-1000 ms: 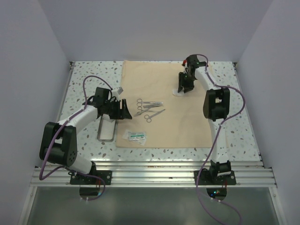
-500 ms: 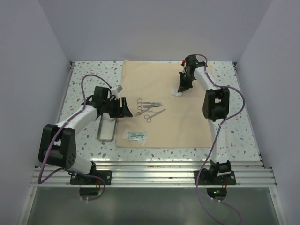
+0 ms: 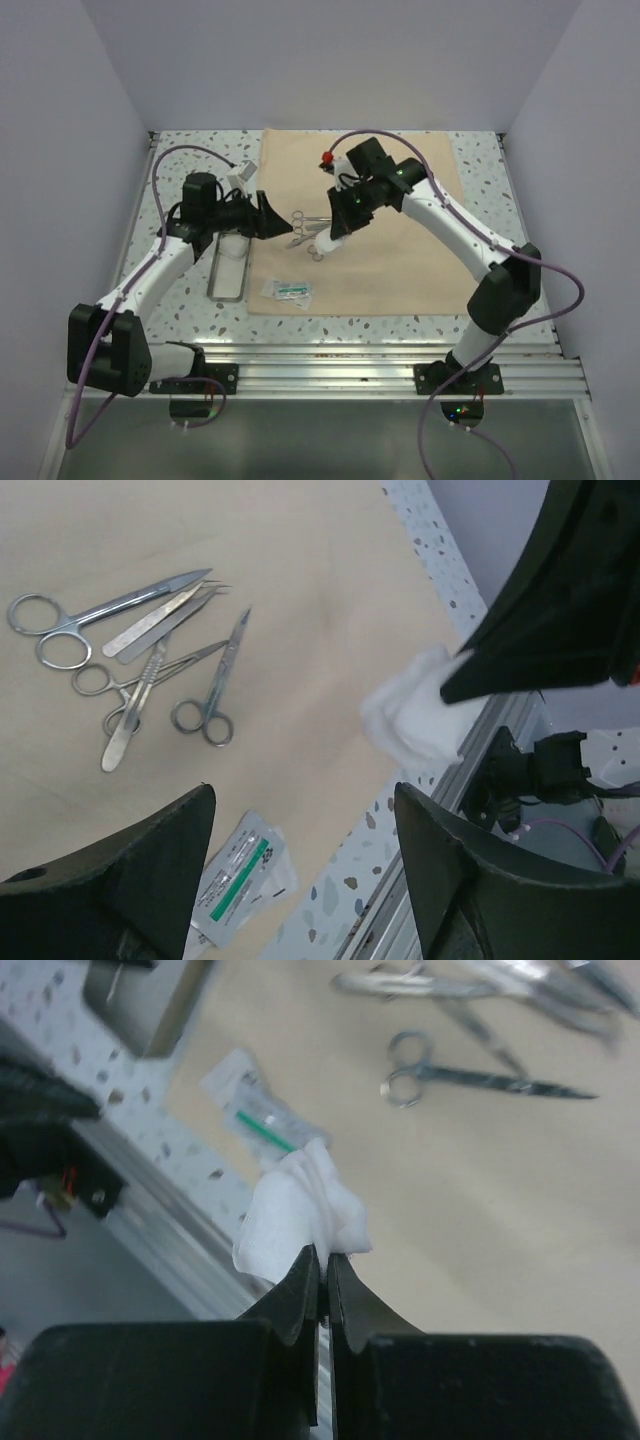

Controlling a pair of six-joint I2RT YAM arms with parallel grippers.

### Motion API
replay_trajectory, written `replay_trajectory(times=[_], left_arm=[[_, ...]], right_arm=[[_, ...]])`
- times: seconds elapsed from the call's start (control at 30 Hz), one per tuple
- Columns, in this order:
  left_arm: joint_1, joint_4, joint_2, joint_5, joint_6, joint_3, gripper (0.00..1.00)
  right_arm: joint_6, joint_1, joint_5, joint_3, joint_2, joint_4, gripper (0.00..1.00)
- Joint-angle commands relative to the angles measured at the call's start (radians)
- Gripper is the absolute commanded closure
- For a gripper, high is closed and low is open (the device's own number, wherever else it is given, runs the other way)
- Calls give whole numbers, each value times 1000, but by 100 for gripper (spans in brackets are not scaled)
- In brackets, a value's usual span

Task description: Prepare the surgical pack

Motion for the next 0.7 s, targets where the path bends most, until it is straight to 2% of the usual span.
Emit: replay_trajectory(times=[0.0, 0.13, 0.2, 0.23, 0.3, 0.37, 0.43, 0.5, 0.57, 0.67], left_arm=[[5, 83, -67, 194, 5, 32, 24], [-7, 126, -165, 323, -65, -58, 22], [-36, 218, -219, 351, -144, -113, 18], [-97, 244, -236, 346, -169, -130, 12], [-180, 283, -268, 294, -227, -155, 9], [-310, 342, -273, 242, -278, -175, 8], [-416, 327, -251, 175, -285, -163, 8], [-467, 326, -244, 112, -307, -166, 8], [-486, 396, -253, 89, -340, -179, 7], [-495, 378, -256, 92, -351, -170, 7]], right_arm=[[-66, 93, -113, -132, -171, -34, 100], [-58, 161, -230, -305, -360, -2, 100], [-58, 188, -282, -335, -433, -20, 100], [-55, 196, -291, -357, -452, -24, 100], [-54, 220, -325, -376, -499, -40, 100], [-52, 231, -357, -382, -523, -47, 100], [-46, 251, -370, -384, -549, -48, 100], [-42, 254, -384, -385, -575, -48, 100], [-38, 254, -402, -391, -589, -45, 100], [-42, 256, -400, -401, -601, -44, 100]])
